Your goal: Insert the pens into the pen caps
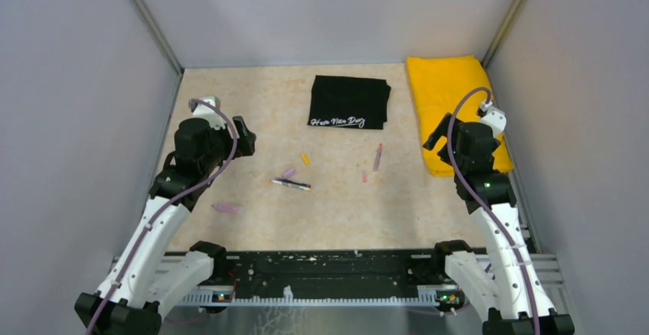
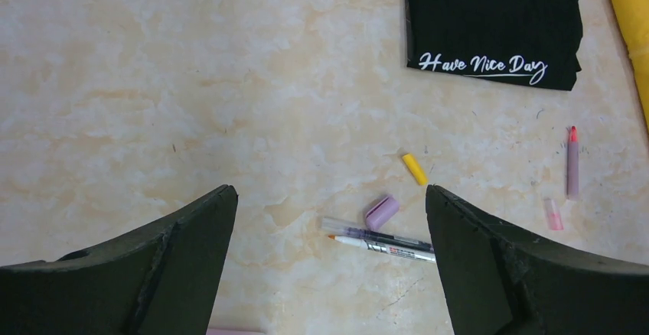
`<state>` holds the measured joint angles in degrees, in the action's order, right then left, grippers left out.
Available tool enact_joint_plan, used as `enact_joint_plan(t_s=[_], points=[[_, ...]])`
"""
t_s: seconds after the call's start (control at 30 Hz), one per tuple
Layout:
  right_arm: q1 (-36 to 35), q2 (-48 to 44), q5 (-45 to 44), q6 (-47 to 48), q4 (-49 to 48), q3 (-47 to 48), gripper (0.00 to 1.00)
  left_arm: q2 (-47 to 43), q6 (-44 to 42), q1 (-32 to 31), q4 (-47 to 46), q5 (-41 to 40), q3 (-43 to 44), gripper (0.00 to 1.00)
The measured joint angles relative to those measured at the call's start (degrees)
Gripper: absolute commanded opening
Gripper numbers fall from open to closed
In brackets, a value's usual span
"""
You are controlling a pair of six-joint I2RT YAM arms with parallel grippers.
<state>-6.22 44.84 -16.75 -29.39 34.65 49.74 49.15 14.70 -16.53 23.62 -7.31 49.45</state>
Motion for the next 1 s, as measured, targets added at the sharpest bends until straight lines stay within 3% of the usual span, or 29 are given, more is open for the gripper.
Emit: enact_joint_plan(t_s=[0.3,0.53,0.87,1.0], points=[[0.00,0.63,0.68,1.25,-1.40,-0.55,0.99,-0.02,-0.90,0.00,0.02,-3.02,0.00,0.99],[0.00,1.20,6.64,3.02,-3.58,-0.55,0.98,-0.15,-1.05,0.00,0.59,-6.82,-0.31,0.99],[-0.11,13.27,18.51,6.08,-3.34,4.07,0.98,-1.70,-1.49,0.02,0.94,-8.31,-1.66,0.99],[-5.35,16.74,16.70,6.91,-2.12,5.53,0.98,-1.70,-1.57,0.02,1.01,-8.70,-1.66,0.99]])
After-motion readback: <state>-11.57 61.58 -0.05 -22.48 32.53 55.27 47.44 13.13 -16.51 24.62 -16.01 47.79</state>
